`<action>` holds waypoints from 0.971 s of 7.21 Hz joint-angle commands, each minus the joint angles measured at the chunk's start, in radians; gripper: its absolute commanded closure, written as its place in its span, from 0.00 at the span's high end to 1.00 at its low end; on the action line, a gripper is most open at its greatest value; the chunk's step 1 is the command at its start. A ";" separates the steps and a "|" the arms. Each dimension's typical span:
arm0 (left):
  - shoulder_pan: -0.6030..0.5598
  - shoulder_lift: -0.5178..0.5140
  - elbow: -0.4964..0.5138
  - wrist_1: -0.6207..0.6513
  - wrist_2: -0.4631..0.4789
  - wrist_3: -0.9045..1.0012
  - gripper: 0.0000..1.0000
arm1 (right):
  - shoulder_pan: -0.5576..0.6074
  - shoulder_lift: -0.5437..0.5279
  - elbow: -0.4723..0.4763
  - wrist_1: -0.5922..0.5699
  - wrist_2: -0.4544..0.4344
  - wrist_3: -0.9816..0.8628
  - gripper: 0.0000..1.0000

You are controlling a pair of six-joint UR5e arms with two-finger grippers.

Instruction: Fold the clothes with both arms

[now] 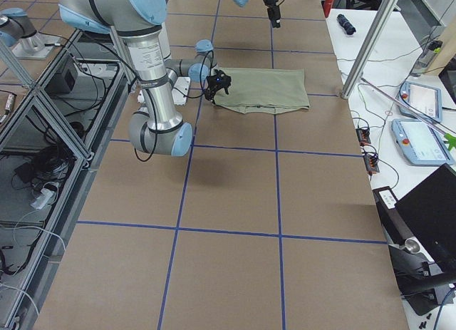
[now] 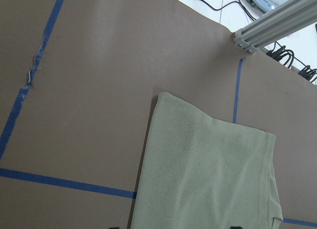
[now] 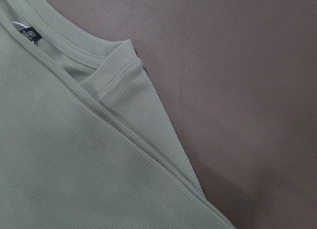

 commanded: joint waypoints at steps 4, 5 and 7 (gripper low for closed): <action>-0.002 0.003 -0.021 0.002 0.001 -0.002 0.79 | -0.010 -0.001 -0.010 0.000 0.004 0.000 0.83; -0.002 0.003 -0.021 0.002 0.001 -0.002 0.79 | -0.011 -0.003 -0.010 0.000 0.006 0.000 0.76; -0.004 0.004 -0.024 0.002 0.001 -0.002 0.79 | -0.011 -0.003 -0.013 0.000 0.007 0.000 0.60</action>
